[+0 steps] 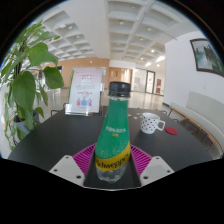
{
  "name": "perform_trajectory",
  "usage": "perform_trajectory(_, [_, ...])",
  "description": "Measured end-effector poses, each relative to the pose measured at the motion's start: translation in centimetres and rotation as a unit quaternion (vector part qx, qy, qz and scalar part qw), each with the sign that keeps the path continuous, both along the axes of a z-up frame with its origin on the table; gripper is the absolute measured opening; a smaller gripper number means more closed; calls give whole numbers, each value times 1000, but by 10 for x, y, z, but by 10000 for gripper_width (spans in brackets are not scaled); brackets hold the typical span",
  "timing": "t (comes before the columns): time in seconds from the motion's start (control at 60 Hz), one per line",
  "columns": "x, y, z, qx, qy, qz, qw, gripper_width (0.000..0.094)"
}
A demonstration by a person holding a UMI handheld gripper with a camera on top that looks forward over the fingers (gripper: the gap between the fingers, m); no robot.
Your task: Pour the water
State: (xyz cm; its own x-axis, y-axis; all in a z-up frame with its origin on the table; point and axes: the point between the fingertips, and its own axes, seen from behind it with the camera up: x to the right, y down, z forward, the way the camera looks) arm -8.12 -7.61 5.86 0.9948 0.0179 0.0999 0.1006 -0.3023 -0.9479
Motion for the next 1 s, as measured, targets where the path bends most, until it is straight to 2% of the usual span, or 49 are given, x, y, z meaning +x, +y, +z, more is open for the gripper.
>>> perform_trajectory(0.217, [-3,5,4,30,-6,16,999,411])
perform_trajectory(0.367, [-9,4,19,39,18,28,999,405])
perform_trajectory(0.483, [-28,16,71,71,95,58,991,405])
perform_trajectory(0.6, [-45,37,146,114,234,111,959,405])
perform_trajectory(0.667, [-59,51,197,128,330,137,925,405])
perform_trajectory(0.717, [-51,64,217,131,411,161,888,405])
perform_trajectory(0.817, [-35,93,257,121,574,197,785,404])
perform_trajectory(0.9, [-16,121,273,111,692,204,684,403])
perform_trajectory(1.0, [28,161,262,103,799,183,563,404])
